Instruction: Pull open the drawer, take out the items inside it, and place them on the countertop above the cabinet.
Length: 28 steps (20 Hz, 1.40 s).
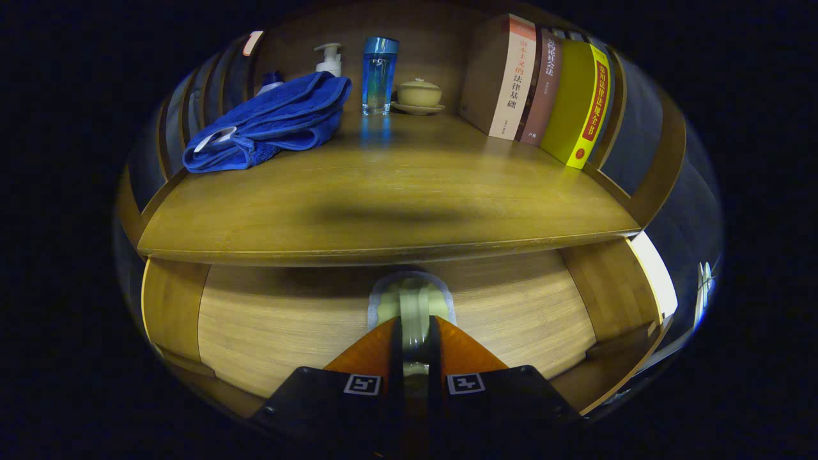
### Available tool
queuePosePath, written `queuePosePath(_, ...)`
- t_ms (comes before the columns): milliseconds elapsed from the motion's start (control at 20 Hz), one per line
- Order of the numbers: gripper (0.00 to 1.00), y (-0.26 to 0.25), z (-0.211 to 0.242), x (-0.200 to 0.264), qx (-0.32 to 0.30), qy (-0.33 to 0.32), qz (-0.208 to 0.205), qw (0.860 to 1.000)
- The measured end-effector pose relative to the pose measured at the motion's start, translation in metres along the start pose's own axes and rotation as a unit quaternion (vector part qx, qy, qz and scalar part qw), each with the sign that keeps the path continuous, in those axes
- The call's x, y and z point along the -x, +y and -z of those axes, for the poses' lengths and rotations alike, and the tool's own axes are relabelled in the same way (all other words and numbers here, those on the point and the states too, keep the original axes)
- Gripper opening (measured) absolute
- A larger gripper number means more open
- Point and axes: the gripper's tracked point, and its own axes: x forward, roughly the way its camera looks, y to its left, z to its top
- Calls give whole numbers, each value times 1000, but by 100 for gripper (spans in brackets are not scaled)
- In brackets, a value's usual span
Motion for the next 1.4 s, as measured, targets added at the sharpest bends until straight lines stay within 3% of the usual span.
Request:
queuePosePath(300,24,-7,0,7,-15,-4,-1,1000)
queuePosePath(700,24,-6,-43,60,-42,-111,-14,993)
queuePosePath(1050,24,-12,-42,96,-25,-132,12,991)
queuePosePath(1400,24,-8,-44,102,-28,-179,4,984)
